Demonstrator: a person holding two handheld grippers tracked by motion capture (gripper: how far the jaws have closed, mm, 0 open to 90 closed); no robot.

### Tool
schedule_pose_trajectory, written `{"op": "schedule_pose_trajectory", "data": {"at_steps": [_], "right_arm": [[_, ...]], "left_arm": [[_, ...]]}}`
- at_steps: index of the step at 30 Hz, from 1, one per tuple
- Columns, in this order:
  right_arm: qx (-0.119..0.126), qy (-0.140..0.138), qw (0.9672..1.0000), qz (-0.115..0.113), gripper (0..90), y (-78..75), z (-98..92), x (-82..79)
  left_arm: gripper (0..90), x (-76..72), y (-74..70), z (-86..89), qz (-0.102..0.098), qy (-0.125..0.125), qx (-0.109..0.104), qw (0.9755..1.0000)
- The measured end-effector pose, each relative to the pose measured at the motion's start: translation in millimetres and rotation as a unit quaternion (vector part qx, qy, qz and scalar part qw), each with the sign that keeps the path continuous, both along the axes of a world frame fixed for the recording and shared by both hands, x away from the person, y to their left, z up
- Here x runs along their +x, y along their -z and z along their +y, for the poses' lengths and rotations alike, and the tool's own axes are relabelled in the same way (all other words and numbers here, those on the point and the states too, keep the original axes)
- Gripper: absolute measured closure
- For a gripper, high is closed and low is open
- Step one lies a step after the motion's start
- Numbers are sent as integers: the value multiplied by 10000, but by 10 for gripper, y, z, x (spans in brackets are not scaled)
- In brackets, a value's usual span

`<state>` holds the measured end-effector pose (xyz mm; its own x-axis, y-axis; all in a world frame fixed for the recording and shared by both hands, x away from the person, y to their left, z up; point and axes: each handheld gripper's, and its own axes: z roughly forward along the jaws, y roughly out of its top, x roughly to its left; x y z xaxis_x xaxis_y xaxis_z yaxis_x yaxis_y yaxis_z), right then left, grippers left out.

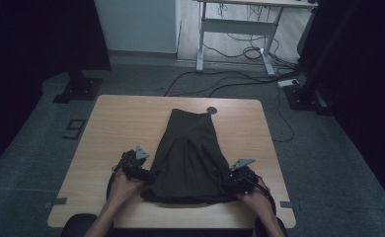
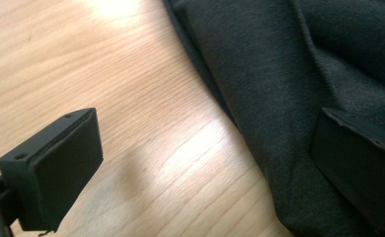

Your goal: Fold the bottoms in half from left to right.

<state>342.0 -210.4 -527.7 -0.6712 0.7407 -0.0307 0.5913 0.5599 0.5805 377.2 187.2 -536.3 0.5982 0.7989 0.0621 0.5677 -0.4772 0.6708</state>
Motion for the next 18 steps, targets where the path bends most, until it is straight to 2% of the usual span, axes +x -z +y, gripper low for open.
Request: {"op": "schedule_pose_trajectory", "data": {"at_steps": [2,3,5,7,10,14,18], "right_arm": [[50,46,10000,7,251,-64,7,-3],[170,51,9998,-20,243,-116,8,-3],[325,66,9994,-130,227,-239,26,21],[368,42,9989,-300,222,-349,72,97],[460,174,9977,-474,211,-423,159,285],[342,452,9976,-390,211,-296,246,566],[45,644,9975,-272,218,-70,244,705]], "left_arm": [[0,-16,-69,23,-58,39,-6,10000],[0,-19,-120,36,-106,62,-43,9999],[0,11,-224,54,-138,85,-243,9996],[0,76,-300,32,-147,112,-392,9991],[0,187,-312,-82,-131,216,-410,9988],[0,304,-150,-249,50,344,-221,9992],[0,327,10,-297,198,375,-73,9991]]}}
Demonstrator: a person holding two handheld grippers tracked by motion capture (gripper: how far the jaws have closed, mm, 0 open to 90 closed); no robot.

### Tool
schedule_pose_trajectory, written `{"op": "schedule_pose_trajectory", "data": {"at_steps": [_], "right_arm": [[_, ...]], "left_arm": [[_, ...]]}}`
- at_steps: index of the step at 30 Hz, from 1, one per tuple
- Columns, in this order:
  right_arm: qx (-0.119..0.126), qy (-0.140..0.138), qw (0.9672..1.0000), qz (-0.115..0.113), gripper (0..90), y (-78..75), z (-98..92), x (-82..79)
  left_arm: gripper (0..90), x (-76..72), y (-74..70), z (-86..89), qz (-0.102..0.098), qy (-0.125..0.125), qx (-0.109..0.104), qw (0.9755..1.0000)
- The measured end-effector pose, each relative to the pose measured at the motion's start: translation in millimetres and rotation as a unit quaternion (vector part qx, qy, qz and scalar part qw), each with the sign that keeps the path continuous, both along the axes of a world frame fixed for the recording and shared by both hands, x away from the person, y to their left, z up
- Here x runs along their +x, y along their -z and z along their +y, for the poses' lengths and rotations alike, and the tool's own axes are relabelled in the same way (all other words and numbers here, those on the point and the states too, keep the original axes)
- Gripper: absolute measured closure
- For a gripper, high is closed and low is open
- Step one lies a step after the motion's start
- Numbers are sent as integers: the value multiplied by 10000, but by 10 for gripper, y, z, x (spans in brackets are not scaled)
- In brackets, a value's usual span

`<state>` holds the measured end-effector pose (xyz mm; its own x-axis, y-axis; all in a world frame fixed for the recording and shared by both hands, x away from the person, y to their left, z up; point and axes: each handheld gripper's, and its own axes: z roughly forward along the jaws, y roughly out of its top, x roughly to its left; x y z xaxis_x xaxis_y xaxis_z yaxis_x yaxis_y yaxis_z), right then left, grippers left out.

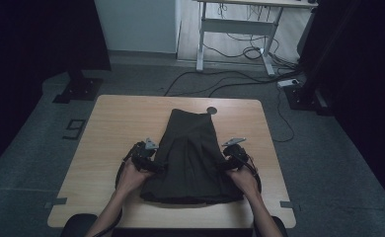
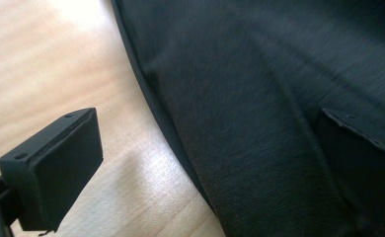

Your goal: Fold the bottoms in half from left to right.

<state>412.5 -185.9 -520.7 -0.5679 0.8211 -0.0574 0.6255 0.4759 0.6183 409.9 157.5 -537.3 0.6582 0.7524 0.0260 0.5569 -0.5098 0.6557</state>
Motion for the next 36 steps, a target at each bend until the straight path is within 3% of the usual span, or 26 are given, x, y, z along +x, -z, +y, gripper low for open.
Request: {"op": "schedule_pose_trajectory", "data": {"at_steps": [2,5,14,25,36], "right_arm": [[14,36,10000,77,215,93,-30,12],[142,64,9999,47,216,155,-58,-27],[96,-201,9997,61,223,150,-12,-245],[340,-441,9983,167,226,179,12,-551],[335,-638,9971,238,226,176,32,-804]], "left_arm": [[2,-6,37,23,55,-53,-149,9999],[2,-24,54,37,44,-68,-181,9998],[7,-238,54,108,27,-40,-133,9999],[15,-568,40,186,69,61,-81,9999],[39,-836,54,252,275,136,-300,9991]]}}
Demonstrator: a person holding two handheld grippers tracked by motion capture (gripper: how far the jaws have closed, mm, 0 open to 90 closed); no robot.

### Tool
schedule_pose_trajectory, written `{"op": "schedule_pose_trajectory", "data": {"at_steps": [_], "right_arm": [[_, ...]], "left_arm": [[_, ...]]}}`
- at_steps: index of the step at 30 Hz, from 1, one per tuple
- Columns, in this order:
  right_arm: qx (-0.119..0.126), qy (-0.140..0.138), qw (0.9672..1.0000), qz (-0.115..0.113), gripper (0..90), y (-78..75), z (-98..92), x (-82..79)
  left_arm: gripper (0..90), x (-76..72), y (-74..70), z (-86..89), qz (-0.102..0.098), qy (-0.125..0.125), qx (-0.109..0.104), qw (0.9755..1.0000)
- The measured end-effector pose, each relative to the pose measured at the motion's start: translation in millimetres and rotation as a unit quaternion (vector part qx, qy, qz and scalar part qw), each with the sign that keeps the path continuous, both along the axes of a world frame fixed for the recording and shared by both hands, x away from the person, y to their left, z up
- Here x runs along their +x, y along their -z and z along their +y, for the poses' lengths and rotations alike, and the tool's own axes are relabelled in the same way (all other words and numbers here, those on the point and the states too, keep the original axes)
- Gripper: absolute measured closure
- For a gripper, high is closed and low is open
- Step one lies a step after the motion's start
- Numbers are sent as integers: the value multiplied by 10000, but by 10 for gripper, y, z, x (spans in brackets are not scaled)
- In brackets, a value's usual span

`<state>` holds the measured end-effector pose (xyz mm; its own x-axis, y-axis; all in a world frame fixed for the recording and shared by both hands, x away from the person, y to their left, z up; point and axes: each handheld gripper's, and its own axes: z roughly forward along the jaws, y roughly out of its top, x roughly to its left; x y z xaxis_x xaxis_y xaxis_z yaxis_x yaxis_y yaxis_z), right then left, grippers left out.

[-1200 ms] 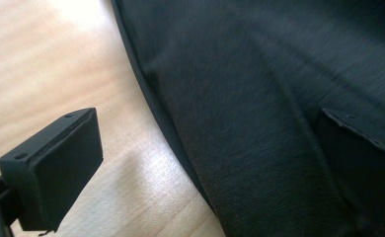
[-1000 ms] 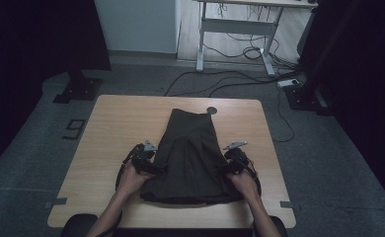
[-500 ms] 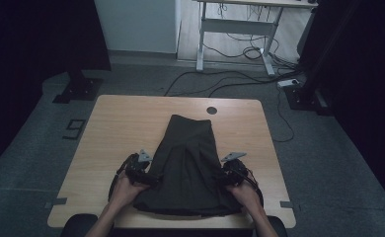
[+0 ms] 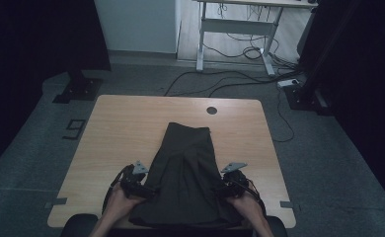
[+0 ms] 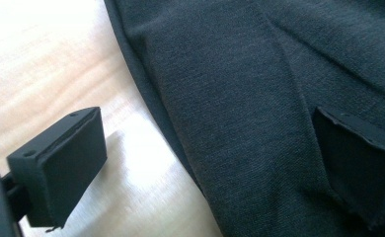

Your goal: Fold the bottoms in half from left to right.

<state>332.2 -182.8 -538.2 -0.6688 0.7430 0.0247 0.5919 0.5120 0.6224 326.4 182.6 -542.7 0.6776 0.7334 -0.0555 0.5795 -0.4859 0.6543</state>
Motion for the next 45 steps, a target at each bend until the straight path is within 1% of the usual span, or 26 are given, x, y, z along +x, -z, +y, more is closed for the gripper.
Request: {"op": "schedule_pose_trajectory", "data": {"at_steps": [1,4,5,7,10,12,16,19,22,27,30,33,37,40,45], "right_arm": [[-13,-10,10000,-2,226,-3,1,-10],[-102,-63,9999,3,211,-43,9,-13],[-106,-58,9999,-13,203,-65,10,-5],[-69,-60,9999,-61,198,-120,5,28],[-2,-24,9999,-160,195,-226,4,104],[98,-22,9997,-201,192,-298,5,172],[185,25,9995,-252,186,-401,28,322],[227,8,9995,-229,181,-448,74,441],[246,29,9994,-231,177,-485,139,563],[308,88,9992,-242,168,-537,240,760],[296,114,9992,-239,165,-557,295,856],[358,187,9989,-235,163,-576,336,951],[365,318,9986,-227,163,-583,394,1083],[332,417,9984,-187,162,-550,440,1189],[236,661,9974,-131,161,-412,481,1345]], "left_arm": [[45,-8,-7,2,1,32,7,10000],[41,-2,-77,-10,-114,172,143,9997],[24,16,-113,-14,-168,195,188,9995],[17,71,-188,-17,-236,218,212,9993],[10,199,-308,-24,-318,210,162,9991],[8,315,-391,-33,-360,187,91,9991],[10,513,-501,-59,-413,124,-7,9991],[12,658,-557,-106,-457,109,18,9989],[14,793,-589,-164,-472,152,34,9988],[18,995,-593,-253,-441,144,13,9989],[26,1096,-569,-288,-413,122,7,9991],[33,1182,-535,-301,-373,96,64,9992],[56,1289,-488,-283,-333,-23,32,9994],[77,1360,-446,-270,-312,-119,-43,9994],[117,1456,-335,-253,-243,-223,-91,9994]]}}
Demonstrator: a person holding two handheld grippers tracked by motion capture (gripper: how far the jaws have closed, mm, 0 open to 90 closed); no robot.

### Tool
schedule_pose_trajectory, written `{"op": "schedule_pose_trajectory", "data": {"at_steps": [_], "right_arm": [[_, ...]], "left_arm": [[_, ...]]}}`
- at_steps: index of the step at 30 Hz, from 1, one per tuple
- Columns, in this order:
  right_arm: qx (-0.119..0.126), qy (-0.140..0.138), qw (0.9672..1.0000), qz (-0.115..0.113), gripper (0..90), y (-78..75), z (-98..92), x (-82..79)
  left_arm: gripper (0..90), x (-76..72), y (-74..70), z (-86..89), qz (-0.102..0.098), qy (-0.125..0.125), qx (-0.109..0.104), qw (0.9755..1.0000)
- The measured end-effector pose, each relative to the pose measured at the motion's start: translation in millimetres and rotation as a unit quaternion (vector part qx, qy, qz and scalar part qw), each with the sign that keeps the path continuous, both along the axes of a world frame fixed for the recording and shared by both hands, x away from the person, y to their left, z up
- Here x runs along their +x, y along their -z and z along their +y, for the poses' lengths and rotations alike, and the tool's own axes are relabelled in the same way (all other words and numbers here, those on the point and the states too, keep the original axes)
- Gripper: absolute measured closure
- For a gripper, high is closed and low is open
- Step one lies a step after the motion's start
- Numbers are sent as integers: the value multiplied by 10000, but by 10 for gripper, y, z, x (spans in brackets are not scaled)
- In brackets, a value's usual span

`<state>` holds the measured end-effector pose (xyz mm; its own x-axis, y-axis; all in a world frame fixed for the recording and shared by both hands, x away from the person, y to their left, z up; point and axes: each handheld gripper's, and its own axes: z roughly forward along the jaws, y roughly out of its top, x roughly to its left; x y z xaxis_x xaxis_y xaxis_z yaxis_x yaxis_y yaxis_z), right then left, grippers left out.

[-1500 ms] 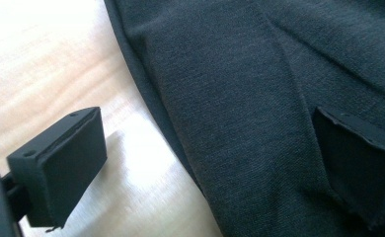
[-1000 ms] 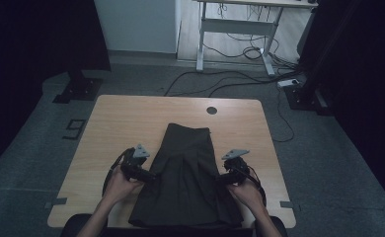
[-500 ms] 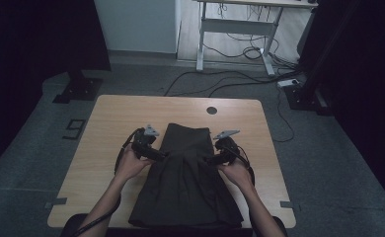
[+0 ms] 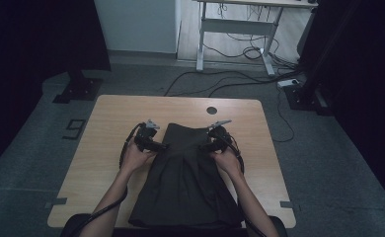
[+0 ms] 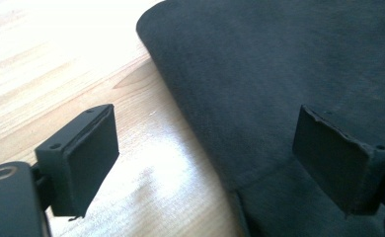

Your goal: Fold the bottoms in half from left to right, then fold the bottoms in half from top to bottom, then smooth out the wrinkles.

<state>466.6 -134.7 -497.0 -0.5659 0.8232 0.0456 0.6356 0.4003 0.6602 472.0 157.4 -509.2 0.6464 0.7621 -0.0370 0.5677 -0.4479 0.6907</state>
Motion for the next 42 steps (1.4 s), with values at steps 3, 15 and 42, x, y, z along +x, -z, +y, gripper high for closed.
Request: {"op": "schedule_pose_trajectory", "data": {"at_steps": [3,15,42], "right_arm": [[7,108,9999,107,157,112,-12,73],[8,109,9995,286,144,368,-28,142],[272,-525,9981,189,774,172,-11,-17]], "left_arm": [[123,44,90,10,97,-42,-18,9999],[104,144,262,-59,296,-64,61,9995],[840,61,113,-189,57,416,-187,9989]]}}
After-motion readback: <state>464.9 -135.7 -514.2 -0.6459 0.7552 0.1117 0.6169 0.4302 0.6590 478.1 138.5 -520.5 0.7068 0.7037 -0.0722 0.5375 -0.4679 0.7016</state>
